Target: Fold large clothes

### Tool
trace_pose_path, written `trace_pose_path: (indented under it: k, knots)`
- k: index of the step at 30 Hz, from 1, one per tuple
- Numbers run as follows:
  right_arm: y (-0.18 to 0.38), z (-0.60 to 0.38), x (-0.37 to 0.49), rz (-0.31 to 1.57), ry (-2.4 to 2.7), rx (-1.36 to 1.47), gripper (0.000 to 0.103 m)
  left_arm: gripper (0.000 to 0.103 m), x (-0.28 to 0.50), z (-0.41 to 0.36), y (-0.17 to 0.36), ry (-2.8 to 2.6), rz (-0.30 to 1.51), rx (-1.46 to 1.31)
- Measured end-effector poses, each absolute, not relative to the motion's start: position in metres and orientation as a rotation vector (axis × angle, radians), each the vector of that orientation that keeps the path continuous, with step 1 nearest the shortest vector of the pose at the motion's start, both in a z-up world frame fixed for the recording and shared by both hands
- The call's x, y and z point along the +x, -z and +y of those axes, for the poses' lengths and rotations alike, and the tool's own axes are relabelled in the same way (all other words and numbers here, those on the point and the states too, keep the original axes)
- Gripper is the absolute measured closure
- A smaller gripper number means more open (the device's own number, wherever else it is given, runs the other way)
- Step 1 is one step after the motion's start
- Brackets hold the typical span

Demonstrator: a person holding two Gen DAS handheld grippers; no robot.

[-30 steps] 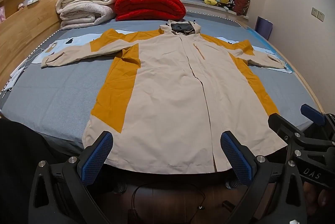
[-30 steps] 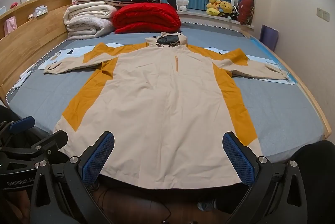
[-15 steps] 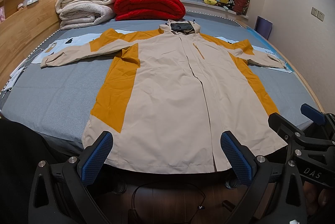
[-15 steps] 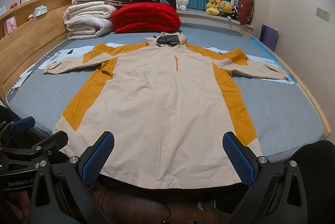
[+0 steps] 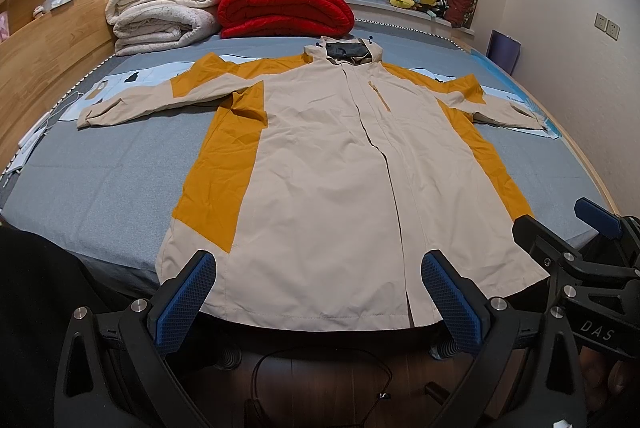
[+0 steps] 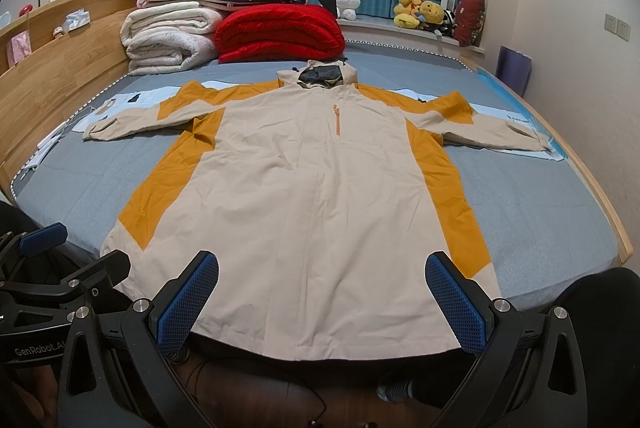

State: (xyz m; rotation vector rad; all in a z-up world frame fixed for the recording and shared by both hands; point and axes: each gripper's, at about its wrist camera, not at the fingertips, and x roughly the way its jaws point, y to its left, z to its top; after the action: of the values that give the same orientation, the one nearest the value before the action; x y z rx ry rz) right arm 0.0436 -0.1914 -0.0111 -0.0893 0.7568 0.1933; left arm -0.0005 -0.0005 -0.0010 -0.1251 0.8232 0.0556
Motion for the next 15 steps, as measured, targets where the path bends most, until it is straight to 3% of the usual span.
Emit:
trace_pose_path:
  k: [15]
  knots:
    - [0.0147,-0.1924,0.047,0.771,-0.164,-0.116,0.006,0.001,-0.0008,-0.0006,0.0013,-0.061,0.817,-0.118]
